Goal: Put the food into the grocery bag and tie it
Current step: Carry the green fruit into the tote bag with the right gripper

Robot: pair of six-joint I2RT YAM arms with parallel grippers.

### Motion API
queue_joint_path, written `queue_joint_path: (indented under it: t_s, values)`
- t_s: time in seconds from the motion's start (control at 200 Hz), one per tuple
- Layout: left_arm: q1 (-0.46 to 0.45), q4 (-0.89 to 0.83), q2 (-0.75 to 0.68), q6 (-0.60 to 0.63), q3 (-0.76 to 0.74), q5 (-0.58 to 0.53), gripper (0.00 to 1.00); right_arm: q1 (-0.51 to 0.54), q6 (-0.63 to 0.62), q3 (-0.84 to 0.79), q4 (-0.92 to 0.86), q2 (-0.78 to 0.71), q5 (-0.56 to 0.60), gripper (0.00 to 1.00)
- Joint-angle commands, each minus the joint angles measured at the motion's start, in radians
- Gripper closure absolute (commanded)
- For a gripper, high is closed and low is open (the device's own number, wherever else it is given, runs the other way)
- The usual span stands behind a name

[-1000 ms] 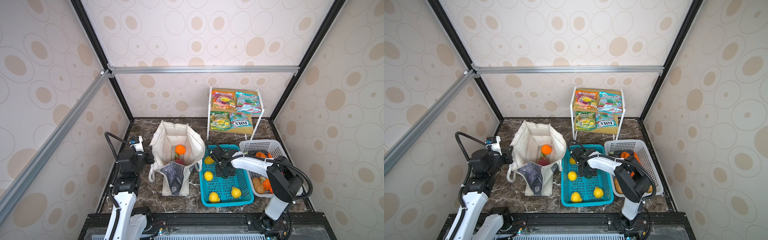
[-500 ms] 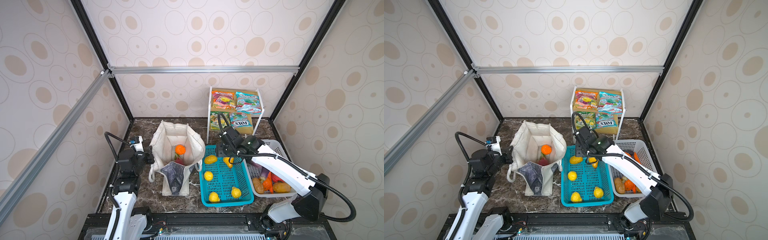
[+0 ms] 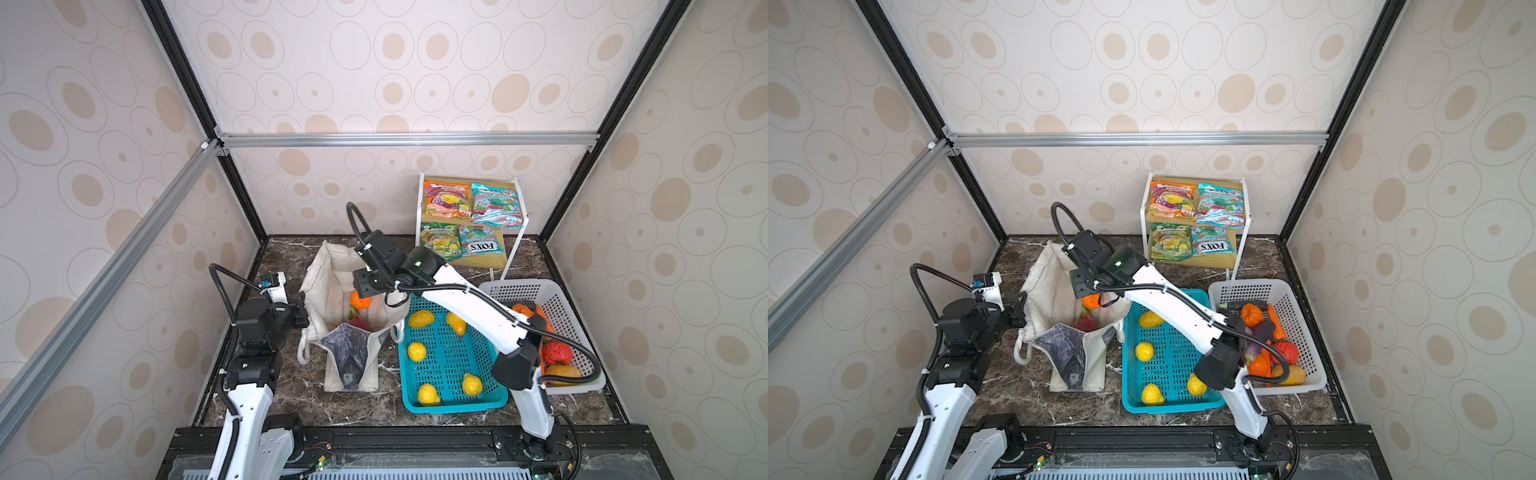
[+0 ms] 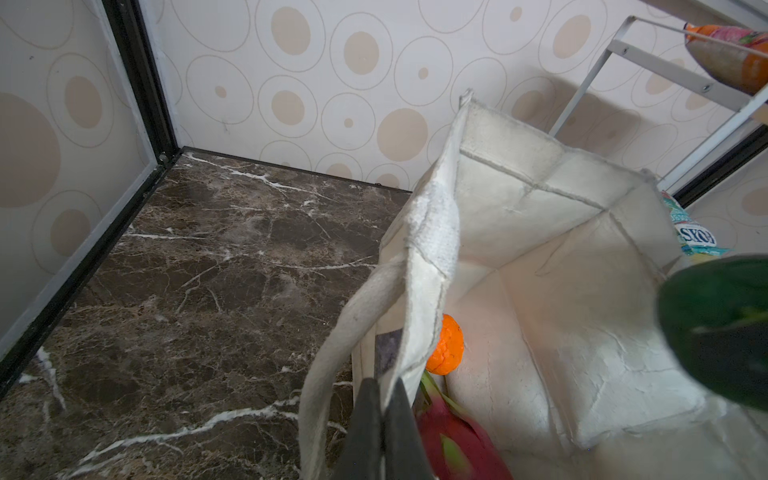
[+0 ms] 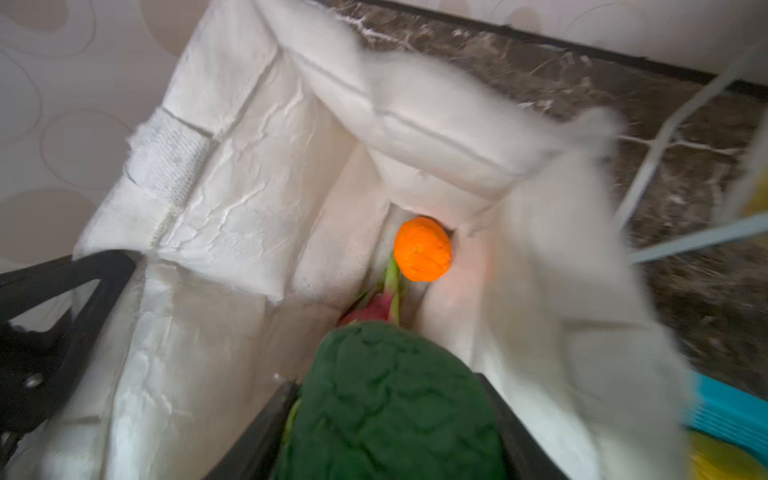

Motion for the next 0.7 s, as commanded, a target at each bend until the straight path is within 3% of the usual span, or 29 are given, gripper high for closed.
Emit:
queue_joint_path:
  t_s: [0.0,0.27,0.445,0.58,0.6,0.695]
  values:
    - [0.008,0.025,-0.018,0.025,0.013,0.009,1.0,0.011,-0.01,0.073,-0.138,0.096,-0.062,0.49]
    - [0.008,0.027,-0.018,0.026,0.013,0.016,1.0,0.016,0.025,0.023,-0.129,0.184,-0.072,0.46]
    - [0.007,0.025,-0.021,0.025,0.012,0.015,1.0,0.017,0.01,0.045,-0.148,0.145,-0.078,0.2]
    - [0.008,0.025,-0.025,0.025,0.013,0.011,1.0,0.024,-0.007,0.049,-0.151,0.036,-0.046,0.1]
    - [0.007,0.025,-0.025,0.025,0.013,0.01,1.0,0.023,-0.009,0.049,-0.151,0.017,-0.041,0.0]
    - [0.008,0.024,-0.025,0.026,0.014,0.01,1.0,0.025,-0.009,0.021,-0.15,-0.078,0.01,0.0]
